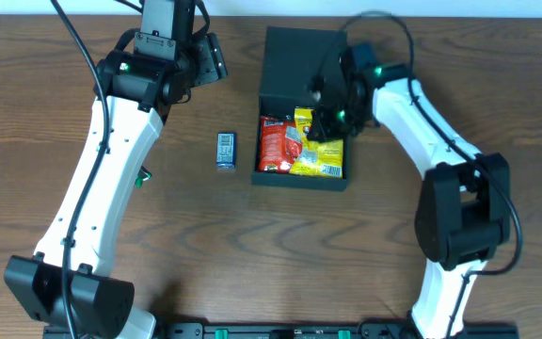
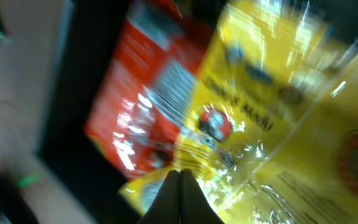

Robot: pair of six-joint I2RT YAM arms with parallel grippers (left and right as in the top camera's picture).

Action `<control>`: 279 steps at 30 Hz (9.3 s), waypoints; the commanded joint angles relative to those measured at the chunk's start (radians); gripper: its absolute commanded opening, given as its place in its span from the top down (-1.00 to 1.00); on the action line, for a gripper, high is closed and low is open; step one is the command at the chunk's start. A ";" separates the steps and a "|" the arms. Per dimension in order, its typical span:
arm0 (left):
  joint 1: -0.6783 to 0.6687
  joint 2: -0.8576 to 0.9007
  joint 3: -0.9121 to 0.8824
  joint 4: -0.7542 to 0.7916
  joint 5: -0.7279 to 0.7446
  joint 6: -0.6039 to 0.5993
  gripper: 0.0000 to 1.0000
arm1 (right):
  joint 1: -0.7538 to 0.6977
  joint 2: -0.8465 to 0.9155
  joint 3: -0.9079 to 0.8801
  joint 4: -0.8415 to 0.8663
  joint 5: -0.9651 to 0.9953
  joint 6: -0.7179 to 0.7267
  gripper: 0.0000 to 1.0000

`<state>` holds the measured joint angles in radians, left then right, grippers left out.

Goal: Pack container

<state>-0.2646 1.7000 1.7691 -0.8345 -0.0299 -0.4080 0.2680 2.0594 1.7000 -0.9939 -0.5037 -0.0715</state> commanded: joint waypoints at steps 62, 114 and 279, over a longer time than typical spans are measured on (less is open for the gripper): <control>0.003 0.013 0.000 -0.060 -0.004 0.084 -0.55 | -0.119 -0.015 -0.346 0.614 -0.023 0.127 0.97; -0.048 0.198 -0.616 0.403 0.111 0.199 -0.38 | -0.320 -0.027 -0.021 0.300 0.007 0.145 -0.36; 0.387 0.222 -0.557 0.187 -0.024 -0.220 -0.34 | -0.430 -0.073 0.041 0.241 0.025 0.099 -0.40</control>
<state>0.1154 1.8942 1.2167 -0.6502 -0.0616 -0.6392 -0.1589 2.0201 1.7210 -0.7513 -0.4744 0.0406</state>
